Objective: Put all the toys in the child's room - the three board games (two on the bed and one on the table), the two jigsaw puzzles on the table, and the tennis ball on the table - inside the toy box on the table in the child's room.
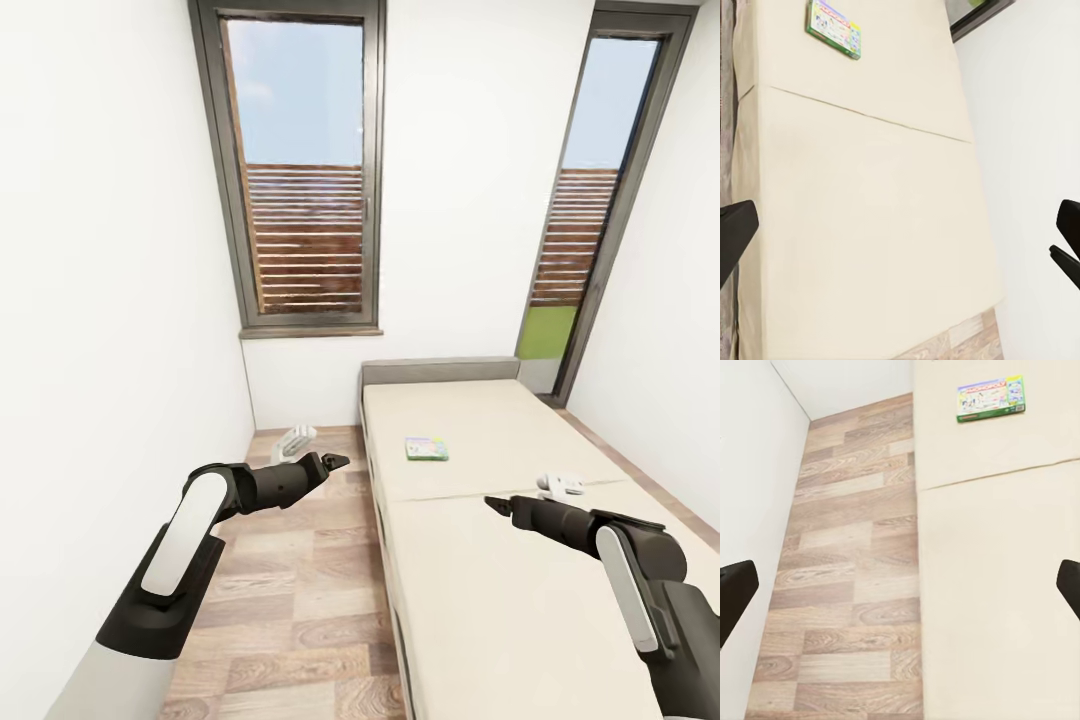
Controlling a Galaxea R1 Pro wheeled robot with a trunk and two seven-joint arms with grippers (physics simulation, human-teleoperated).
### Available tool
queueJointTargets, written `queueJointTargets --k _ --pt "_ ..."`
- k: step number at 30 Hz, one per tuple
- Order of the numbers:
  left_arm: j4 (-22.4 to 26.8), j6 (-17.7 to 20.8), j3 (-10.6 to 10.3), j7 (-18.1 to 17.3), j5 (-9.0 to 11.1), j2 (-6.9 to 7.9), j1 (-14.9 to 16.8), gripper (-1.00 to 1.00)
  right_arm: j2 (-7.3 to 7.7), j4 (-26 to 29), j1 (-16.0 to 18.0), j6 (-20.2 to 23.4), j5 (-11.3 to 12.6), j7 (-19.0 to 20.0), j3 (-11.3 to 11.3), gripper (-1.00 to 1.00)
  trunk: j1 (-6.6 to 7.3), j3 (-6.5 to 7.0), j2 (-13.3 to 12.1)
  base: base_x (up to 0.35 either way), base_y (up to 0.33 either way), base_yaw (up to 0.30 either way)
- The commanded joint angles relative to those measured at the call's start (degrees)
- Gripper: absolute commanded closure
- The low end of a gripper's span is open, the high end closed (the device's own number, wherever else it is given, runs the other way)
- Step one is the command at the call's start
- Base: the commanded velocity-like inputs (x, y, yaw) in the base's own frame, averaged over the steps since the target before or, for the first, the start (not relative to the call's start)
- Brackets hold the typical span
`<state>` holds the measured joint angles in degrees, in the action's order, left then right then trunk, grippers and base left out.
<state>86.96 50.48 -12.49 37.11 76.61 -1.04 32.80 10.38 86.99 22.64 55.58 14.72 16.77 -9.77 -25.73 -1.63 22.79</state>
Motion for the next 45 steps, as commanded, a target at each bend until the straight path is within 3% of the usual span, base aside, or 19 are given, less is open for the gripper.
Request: queueJointTargets --k 1,21,45 --pt "0.0 0.0 0.0 0.6 0.6 -0.01 0.1 -1.0 0.0 0.0 0.1 0.3 -0.3 0.5 -0.1 -1.0 -0.05 -0.14 0.1 0.098 0.085 0.0" --pt "0.0 0.1 0.0 0.6 0.6 -0.01 0.0 -1.0 -0.14 0.1 0.0 0.2 -0.4 0.3 -0.1 -1.0 -0.05 -0.14 0.1 0.106 0.106 0.005" --pt "0.0 0.0 0.0 0.6 0.6 -0.01 0.0 -1.0 -0.11 0.1 0.0 0.4 -0.5 0.3 -0.1 -1.0 -0.05 -0.14 0.1 0.007 0.008 0.103"
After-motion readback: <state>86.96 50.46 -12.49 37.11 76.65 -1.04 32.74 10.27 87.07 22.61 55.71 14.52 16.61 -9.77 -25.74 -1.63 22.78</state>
